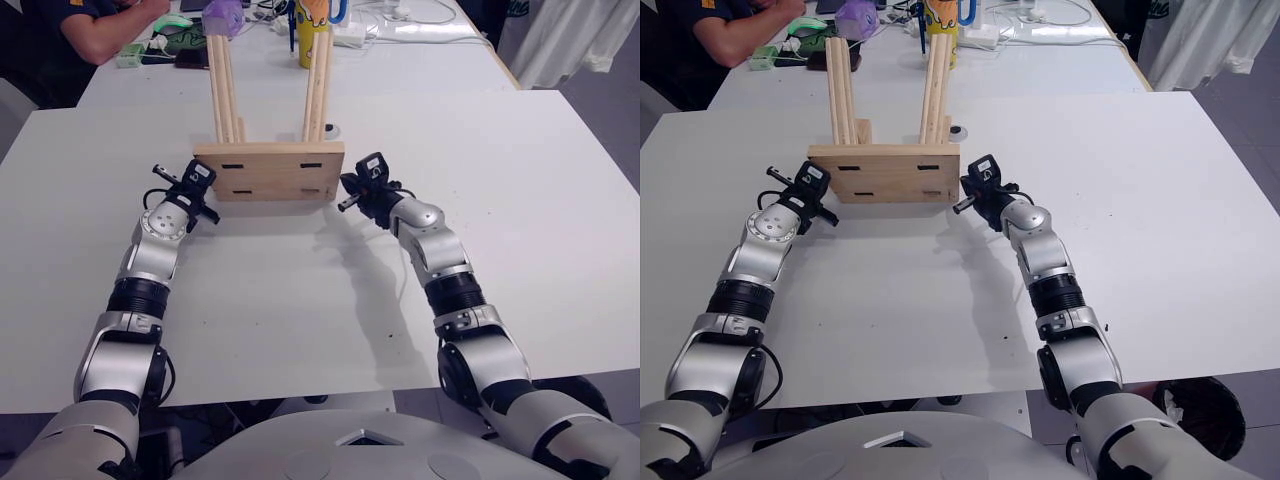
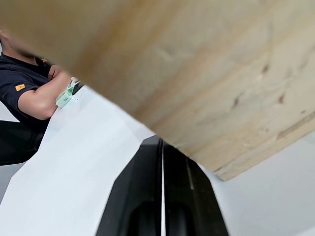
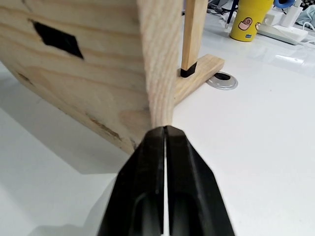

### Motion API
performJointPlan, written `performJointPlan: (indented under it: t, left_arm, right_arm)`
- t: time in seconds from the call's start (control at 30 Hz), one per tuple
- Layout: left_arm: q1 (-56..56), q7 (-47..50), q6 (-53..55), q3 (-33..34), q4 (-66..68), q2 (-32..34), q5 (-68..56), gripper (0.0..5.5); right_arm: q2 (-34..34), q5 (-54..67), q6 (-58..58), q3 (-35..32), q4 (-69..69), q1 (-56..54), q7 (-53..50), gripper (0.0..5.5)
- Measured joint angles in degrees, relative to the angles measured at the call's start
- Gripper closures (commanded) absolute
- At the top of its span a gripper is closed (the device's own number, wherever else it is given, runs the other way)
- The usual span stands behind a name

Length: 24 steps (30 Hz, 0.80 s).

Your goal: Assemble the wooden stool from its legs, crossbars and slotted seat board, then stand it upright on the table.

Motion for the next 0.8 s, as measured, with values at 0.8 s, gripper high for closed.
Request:
performJointPlan:
  t: [0.8]
  left_arm:
    - [20.9, -4.4, 24.3, 1.8, -43.7, -1.8, -3.4, 5.46]
  right_arm:
    - [-11.4, 6.9, 15.3, -1.4, -30.6, 17.7, 6.2, 5.5]
